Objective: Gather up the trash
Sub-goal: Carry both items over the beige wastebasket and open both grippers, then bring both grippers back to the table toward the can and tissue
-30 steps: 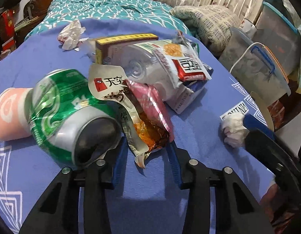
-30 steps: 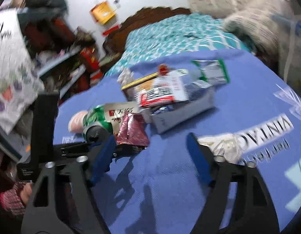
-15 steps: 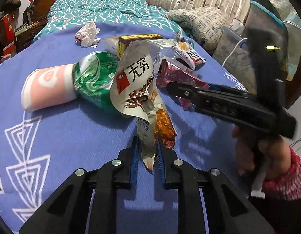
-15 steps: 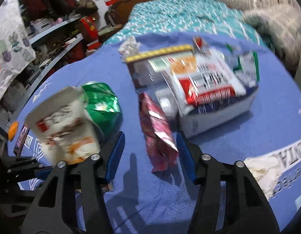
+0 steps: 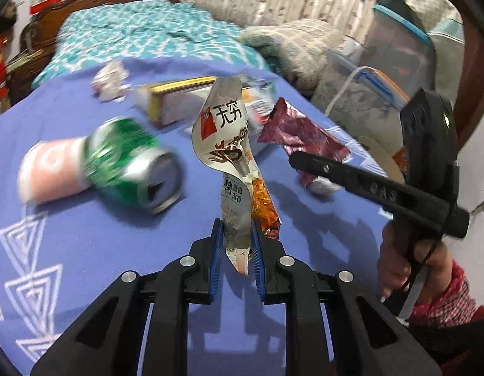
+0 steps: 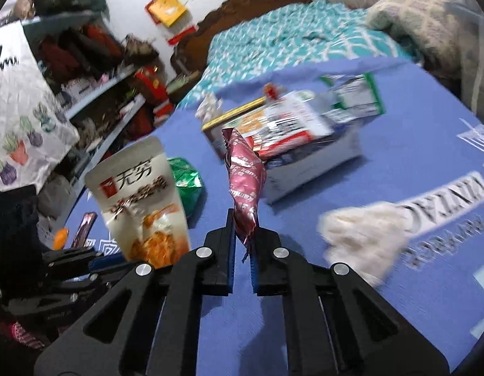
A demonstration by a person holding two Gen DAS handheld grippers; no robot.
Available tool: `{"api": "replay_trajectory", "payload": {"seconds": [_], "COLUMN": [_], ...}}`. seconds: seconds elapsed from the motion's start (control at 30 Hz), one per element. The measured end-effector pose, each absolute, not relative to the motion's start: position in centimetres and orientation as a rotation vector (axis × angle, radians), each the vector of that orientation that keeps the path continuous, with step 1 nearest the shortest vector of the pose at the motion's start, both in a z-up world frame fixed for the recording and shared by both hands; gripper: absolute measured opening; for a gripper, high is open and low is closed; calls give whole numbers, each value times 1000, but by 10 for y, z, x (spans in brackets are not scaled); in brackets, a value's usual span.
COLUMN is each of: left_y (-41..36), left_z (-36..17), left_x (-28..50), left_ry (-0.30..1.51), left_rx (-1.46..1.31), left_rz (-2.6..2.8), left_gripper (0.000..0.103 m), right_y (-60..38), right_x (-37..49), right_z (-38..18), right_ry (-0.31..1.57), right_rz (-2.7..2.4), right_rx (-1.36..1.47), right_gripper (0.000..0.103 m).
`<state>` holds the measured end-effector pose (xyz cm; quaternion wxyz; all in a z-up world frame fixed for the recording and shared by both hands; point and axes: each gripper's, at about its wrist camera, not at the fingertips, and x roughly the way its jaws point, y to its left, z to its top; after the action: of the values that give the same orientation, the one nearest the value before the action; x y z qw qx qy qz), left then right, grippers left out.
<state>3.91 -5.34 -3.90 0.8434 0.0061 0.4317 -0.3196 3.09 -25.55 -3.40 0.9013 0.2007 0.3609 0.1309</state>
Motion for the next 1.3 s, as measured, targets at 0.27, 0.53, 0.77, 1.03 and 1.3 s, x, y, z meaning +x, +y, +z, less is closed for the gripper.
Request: {"api": "replay_trajectory", "payload": {"seconds": [0.27, 0.53, 0.77, 1.03, 1.3], "left_y": [-173, -343, -495, -531, -442], "left_z": [-18, -19, -54, -78, -33], "left_x": [41, 37, 49, 57, 38], "left_ry": [912, 949, 1023, 1070, 952], "left_rx": [104, 239, 355, 418, 336], "left_rz": [-887, -1101, -1157, -1059, -1102], "left_gripper": [16, 16, 17, 38, 44], "right_y": [-363, -507, -587, -607, -583], "right_x": [-34, -96, -96, -96, -111], "right_z": [-25, -49, -81, -98, -68], "right_ry": [596, 497, 575, 601, 485], "right_rz": [93, -228, -401, -432, -460], "right_rx": [554, 703, 770, 788, 741], "right_gripper": [10, 10, 13, 34, 75]}}
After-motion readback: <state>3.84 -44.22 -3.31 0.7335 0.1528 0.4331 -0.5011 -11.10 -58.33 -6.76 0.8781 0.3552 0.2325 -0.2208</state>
